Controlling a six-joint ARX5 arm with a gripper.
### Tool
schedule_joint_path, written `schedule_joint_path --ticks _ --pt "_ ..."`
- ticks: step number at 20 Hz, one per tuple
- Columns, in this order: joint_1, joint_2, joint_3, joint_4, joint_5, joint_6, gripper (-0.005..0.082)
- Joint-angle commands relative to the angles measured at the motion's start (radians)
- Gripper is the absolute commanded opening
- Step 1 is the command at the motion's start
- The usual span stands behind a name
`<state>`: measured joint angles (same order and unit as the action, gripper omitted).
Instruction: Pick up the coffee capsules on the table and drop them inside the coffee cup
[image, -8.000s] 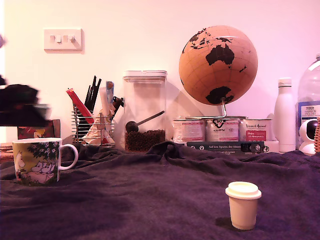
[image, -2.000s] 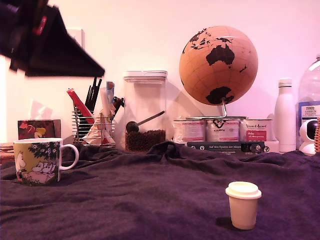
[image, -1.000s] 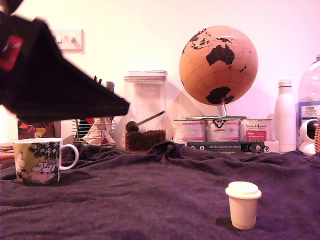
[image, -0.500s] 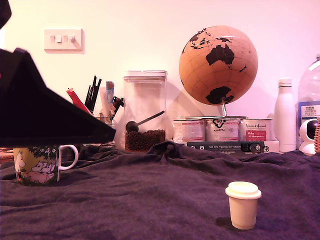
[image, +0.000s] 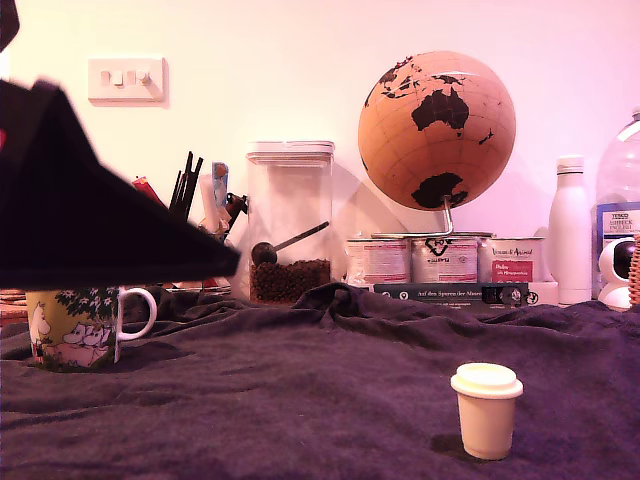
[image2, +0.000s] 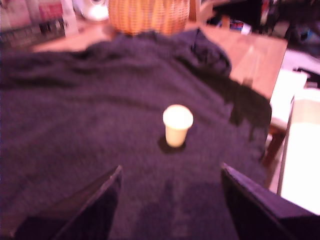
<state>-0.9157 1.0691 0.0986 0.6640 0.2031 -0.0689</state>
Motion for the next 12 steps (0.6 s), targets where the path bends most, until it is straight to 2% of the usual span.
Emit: schedule_joint_path --ticks 1,4,7,12 --pt "-0.001 0.05 -0.01 0.055 -0.002 0.01 0.0571" --pt "-0.001 0.13 -0.01 0.133 0.003 0.018 0.0571" --pt "-0.001 0.183 -0.003 0.186 0.029 0.018 0.0571" --pt "-0.002 0.241 0.024 0.2 0.044 0.018 0.0571"
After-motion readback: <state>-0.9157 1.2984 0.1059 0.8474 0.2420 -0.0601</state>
